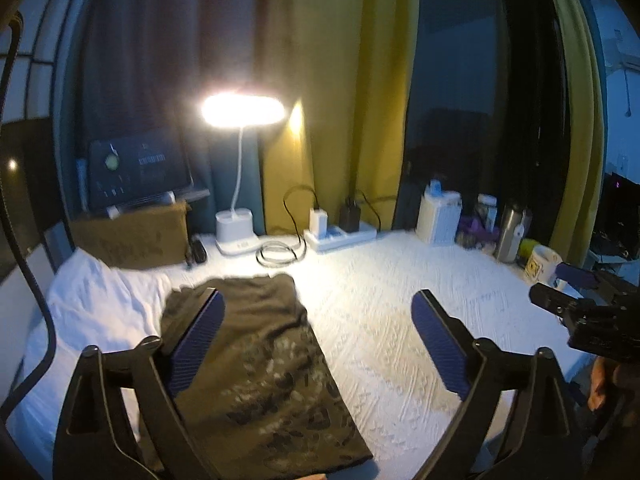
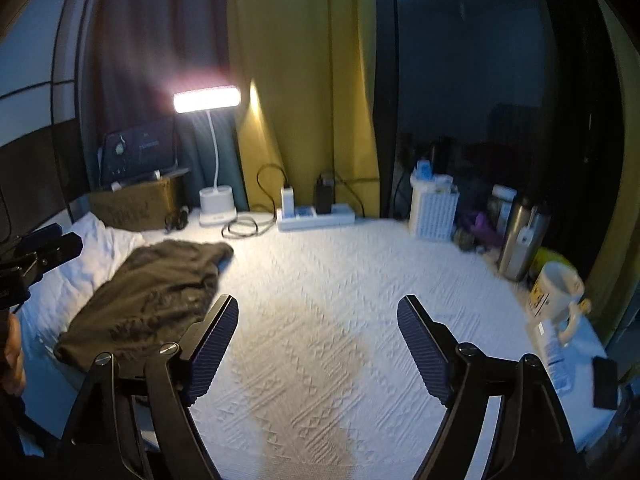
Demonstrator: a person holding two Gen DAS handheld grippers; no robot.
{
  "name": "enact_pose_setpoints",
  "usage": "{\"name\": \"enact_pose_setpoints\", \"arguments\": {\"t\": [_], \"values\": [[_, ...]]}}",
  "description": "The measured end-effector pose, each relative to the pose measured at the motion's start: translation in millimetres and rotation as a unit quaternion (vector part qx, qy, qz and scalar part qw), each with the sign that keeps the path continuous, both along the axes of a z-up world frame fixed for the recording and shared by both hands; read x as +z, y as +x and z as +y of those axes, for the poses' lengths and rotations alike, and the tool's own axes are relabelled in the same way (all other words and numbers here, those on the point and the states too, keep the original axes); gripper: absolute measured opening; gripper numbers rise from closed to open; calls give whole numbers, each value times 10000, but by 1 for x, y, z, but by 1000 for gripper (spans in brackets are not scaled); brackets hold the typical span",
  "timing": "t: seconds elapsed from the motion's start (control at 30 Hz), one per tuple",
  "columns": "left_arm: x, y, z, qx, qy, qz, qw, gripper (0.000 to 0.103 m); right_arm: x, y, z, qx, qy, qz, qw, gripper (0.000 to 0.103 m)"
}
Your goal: Fold small clothes
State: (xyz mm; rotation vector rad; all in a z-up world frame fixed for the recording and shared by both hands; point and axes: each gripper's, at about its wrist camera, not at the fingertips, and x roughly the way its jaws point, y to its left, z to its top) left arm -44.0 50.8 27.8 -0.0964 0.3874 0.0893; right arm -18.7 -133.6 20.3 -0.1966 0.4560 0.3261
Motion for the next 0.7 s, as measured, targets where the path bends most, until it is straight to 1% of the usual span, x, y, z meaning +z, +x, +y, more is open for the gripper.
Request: {"name": "enact_pose_setpoints", "arguments": {"t": [0.07, 0.17, 0.33, 0.4, 0.43, 0.5, 0.57, 0.7], "values": [[6, -4, 0, 111, 102, -90, 9998, 96, 11, -9, 1, 12, 10, -165, 9999, 84], [15, -13, 6, 92, 39, -291, 9995, 96, 22, -23, 4, 96, 46, -367, 9993, 84], [25, -26, 8, 261, 153, -583, 9978, 97, 35, -38, 7, 120, 52, -578, 9982, 85], [27, -30, 9, 392, 241, -657, 9968, 102, 40, -44, 6, 144, 112, -660, 9977, 85], [29, -32, 10, 430, 249, -722, 9961, 102, 43, -46, 6, 162, 161, -692, 9973, 85], [30, -36, 12, 420, 207, -787, 9958, 102, 47, -53, 5, 187, 223, -769, 9966, 85], [30, -39, 13, 312, 130, -830, 9960, 102, 49, -56, 5, 180, 192, -826, 9962, 86], [27, -39, 13, 309, 181, -762, 9964, 102, 48, -56, 7, 138, 146, -822, 9964, 86]]}}
